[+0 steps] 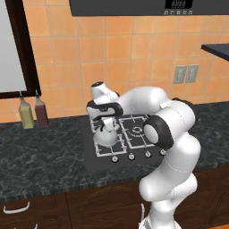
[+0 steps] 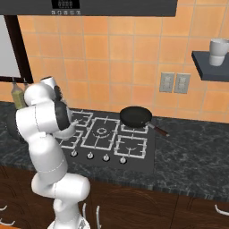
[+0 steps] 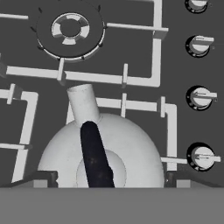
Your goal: Pick the kettle from the counter and place it on a stove burner. Then turn the burner on.
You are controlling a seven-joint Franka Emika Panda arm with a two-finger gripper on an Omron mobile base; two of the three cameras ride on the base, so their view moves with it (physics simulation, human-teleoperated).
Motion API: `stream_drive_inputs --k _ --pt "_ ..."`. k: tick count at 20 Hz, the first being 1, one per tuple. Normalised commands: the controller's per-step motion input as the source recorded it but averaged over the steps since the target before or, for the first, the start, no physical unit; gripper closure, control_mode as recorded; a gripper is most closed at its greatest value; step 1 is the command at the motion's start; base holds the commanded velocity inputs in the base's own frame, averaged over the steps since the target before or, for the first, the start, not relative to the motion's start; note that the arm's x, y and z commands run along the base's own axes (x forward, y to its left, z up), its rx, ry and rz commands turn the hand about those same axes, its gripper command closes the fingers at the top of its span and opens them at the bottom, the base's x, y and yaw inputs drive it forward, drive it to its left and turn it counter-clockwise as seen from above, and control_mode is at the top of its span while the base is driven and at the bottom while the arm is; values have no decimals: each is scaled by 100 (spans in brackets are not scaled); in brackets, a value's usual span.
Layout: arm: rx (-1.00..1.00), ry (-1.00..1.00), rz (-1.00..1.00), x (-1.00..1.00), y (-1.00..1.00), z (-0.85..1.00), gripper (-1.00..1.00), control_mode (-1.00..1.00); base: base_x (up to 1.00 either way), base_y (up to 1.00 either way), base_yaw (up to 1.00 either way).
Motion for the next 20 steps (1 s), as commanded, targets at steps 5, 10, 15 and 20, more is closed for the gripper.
stream_drive_inputs --k 5,10,15,20 --pt "0 0 3 0 -8 -18 -100 -100 0 0 0" --pt "0 0 16 -20 -24 -19 -100 -100 0 0 0" --pt "-5 0 23 -29 -26 -31 -100 -100 0 0 0" --pt "-5 -3 28 -21 -12 -10 -100 -100 0 0 0"
